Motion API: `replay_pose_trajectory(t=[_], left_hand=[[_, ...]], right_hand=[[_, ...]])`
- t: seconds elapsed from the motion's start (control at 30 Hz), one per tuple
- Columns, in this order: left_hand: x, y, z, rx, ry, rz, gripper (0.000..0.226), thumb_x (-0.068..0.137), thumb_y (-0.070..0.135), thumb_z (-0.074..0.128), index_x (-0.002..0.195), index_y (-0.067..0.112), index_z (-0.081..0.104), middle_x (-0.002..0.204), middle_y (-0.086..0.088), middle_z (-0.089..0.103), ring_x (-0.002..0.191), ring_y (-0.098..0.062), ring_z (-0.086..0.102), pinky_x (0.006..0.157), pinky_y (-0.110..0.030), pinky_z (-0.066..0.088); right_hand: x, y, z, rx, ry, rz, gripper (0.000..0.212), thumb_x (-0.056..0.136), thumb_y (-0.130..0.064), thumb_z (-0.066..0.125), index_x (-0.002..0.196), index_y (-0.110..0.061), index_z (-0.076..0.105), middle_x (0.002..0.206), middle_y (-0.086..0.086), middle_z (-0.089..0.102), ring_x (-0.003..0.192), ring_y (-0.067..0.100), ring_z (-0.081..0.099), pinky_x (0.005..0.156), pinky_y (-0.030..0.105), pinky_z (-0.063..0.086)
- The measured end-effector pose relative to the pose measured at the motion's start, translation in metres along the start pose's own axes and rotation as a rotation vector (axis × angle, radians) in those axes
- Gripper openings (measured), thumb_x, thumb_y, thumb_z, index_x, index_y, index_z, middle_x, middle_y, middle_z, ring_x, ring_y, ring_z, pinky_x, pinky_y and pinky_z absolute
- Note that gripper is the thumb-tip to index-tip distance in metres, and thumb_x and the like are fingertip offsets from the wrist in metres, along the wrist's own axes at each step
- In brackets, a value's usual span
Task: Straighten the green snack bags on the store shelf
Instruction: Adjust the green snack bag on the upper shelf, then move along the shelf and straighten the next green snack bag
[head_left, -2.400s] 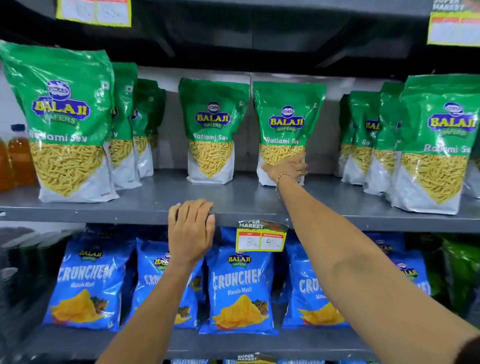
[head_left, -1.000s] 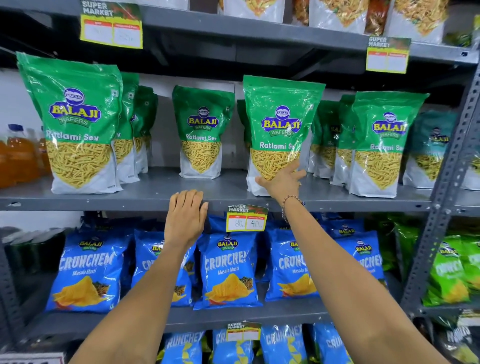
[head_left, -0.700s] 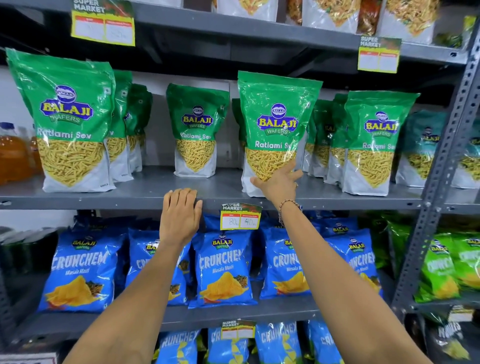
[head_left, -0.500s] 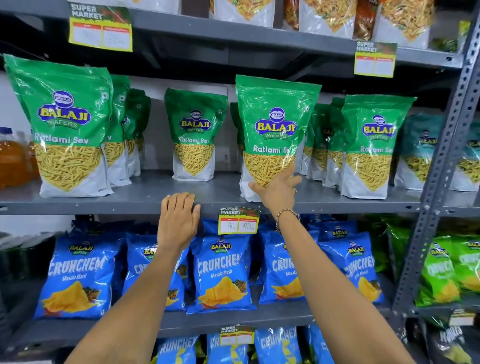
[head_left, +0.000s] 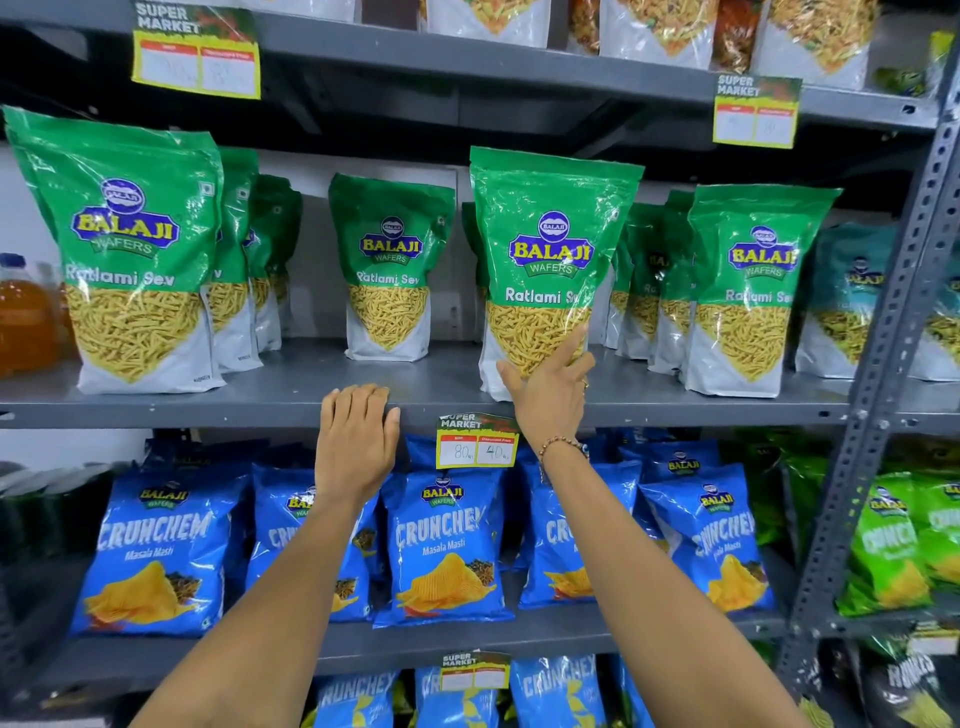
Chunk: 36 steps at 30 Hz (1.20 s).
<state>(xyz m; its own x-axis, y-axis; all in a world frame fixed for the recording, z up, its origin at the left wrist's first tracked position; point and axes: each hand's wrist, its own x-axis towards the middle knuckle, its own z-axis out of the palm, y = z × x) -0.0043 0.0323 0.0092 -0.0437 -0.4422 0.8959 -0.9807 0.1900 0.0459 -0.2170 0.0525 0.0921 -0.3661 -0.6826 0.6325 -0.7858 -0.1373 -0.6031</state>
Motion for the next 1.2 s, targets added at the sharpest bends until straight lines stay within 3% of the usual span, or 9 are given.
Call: replay_pose_trajectory(t=[0.67,1.03,1.13,1.2], left_hand=[[0.002,-0.008,0.009,0.010,0.059,0.040,0.038,0.098,0.030,0.034,0.110,0.004,0.059,0.108,-0.013,0.062,0.099,-0.032,0.051,0.096,-0.043,0.030],[0.002,-0.012,0.011,0.017,0.076,0.072,0.037,0.098,0.029,0.036,0.112,0.005,0.060,0.109,-0.012,0.063,0.099,-0.030,0.051,0.094,-0.042,0.032],[0.003,-0.017,0.006,-0.005,0.067,0.090,0.039,0.098,0.028,0.034,0.112,0.005,0.063,0.110,-0.010,0.065,0.100,-0.031,0.056,0.094,-0.041,0.034],[0.002,-0.025,0.001,-0.008,0.078,0.086,0.039,0.098,0.027,0.035,0.111,0.005,0.064,0.109,-0.011,0.065,0.101,-0.031,0.056,0.095,-0.041,0.033]], right_hand=[[0.030,-0.011,0.023,-0.029,-0.118,0.063,0.108,0.085,-0.053,0.061,0.151,0.000,-0.007,0.145,0.026,0.025,0.120,0.041,0.047,0.100,0.045,0.042],[0.033,-0.003,0.027,0.053,-0.116,0.044,0.110,0.084,-0.053,0.062,0.151,0.001,-0.007,0.142,0.027,0.026,0.118,0.043,0.047,0.099,0.046,0.042],[0.028,-0.007,0.026,0.011,-0.047,0.072,0.107,0.084,-0.053,0.063,0.151,0.001,-0.001,0.148,0.028,0.021,0.132,0.044,0.033,0.110,0.049,0.031],[0.021,-0.017,0.025,-0.004,0.066,-0.007,0.092,0.087,-0.045,0.061,0.149,0.000,0.011,0.150,0.028,0.019,0.139,0.042,0.025,0.113,0.049,0.026]])
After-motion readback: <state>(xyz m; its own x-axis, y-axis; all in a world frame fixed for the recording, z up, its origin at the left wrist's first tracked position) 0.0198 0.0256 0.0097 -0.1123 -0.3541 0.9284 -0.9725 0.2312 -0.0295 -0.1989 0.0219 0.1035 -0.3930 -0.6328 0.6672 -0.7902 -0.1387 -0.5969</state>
